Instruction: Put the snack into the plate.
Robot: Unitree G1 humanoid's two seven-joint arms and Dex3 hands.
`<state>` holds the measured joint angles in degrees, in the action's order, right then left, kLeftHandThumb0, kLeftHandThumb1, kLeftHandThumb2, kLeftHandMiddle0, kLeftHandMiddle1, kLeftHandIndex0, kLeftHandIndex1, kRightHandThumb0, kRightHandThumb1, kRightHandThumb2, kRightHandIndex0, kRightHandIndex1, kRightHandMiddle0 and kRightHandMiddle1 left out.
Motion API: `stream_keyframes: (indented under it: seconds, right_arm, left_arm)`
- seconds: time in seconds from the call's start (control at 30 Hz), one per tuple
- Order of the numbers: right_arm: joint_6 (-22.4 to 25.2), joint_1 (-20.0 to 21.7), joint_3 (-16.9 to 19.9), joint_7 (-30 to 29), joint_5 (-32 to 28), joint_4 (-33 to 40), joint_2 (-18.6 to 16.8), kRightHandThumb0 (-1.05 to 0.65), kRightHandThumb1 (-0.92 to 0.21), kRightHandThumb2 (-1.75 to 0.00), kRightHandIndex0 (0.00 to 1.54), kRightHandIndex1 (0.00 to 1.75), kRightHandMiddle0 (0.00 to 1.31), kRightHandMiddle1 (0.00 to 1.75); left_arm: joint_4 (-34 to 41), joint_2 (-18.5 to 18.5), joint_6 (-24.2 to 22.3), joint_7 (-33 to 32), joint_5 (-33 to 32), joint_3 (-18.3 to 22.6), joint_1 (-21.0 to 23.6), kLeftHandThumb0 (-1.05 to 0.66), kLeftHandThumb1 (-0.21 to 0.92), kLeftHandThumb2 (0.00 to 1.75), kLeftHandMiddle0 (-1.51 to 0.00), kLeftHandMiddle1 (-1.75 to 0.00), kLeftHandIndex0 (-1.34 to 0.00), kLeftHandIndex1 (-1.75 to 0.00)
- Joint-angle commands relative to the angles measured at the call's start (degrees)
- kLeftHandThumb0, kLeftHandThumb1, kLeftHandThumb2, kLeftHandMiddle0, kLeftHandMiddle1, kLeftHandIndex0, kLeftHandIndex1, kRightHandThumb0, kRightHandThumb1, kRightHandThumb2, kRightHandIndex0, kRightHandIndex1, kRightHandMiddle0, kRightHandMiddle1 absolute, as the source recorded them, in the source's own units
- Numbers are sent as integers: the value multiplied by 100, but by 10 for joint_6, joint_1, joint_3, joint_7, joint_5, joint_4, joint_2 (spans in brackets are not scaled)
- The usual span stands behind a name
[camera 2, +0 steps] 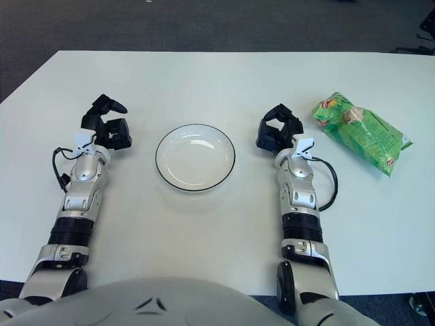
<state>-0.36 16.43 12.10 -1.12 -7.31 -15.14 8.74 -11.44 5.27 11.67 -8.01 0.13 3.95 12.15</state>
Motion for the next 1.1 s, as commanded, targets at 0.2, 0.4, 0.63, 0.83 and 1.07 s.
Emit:
stream_keyframes:
  seconds: [0.2, 0.4, 0.63, 0.83, 1.07]
  right_arm:
    - [24, -38, 3, -15, 2, -43, -15, -51, -24, -141, 131, 175, 68, 175]
    - [23, -35, 4, -19, 2, -49, -14, -51, -24, -141, 131, 175, 68, 175]
    - [24, -34, 4, -20, 1, -52, -11, -51, -24, -141, 131, 175, 68, 175]
    - [33, -34, 7, -19, -1, -47, -8, -51, -24, -141, 130, 175, 68, 175]
    - [61, -29, 13, -28, -4, -8, -4, -51, -26, -139, 129, 175, 67, 175]
  left_arm:
    - [-61, -39, 5, 6, -10, -8, -89, -50, 28, 137, -138, -175, -65, -175]
    - [-68, -40, 7, 3, -12, -7, -84, -50, 28, 137, -138, -175, -65, -175]
    - [-73, -40, 14, 2, -11, -8, -80, -50, 28, 136, -138, -175, -64, -175]
    - [-80, -41, 22, -1, -7, -10, -75, -50, 27, 138, -139, -175, -65, -175]
    - [-88, -40, 28, -2, -3, -11, -69, -50, 27, 138, -140, -175, -66, -175]
